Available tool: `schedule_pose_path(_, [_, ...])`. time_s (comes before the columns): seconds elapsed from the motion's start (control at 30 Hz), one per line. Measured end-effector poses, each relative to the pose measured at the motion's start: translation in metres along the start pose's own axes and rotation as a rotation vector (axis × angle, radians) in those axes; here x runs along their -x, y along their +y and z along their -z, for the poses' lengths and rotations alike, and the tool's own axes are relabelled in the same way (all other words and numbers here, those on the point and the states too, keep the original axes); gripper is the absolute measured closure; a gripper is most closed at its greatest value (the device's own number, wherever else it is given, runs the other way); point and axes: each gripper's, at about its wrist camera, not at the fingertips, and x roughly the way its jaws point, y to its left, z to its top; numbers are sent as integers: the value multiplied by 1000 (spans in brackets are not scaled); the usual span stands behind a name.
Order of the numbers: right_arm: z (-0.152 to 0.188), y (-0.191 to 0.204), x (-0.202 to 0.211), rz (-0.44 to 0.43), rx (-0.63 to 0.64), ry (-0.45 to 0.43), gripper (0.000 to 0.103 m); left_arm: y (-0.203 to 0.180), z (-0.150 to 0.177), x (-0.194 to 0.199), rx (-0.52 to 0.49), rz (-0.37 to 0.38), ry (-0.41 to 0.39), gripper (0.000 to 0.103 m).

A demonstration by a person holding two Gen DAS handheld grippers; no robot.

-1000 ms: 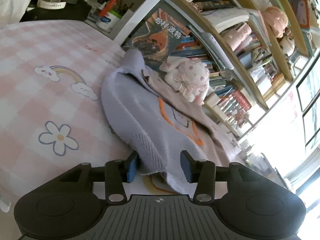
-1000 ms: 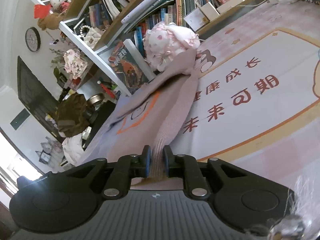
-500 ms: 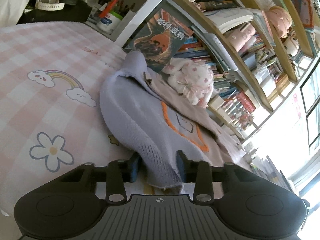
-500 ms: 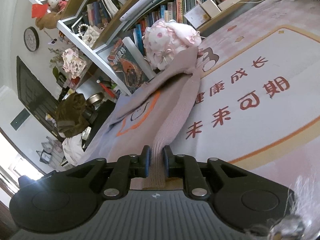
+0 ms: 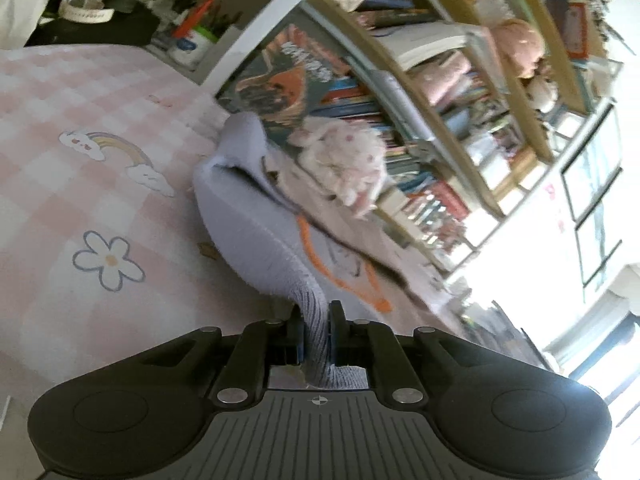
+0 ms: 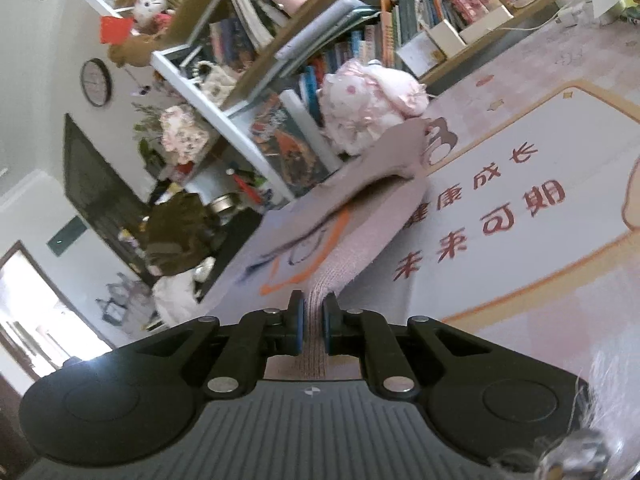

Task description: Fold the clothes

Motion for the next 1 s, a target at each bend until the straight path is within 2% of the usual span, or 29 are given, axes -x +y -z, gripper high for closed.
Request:
schedule_pose_path(0.2, [10, 13, 25, -31, 36, 14, 94, -17, 4, 16, -31, 55, 0, 94])
schedule_pose_path(0.43, [-14, 27, 22, -45, 83, -55, 94, -27, -23, 11, -33, 109, -46, 94])
schedule_pose_path(0.77, [-98, 54, -27, 12, 207, -155, 95, -55, -103, -29, -101, 131, -126, 93])
schedule_pose_path(1.0, [-152, 56, -76, 64, 233, -170, 95, -57, -144, -75, -106, 80, -117, 93])
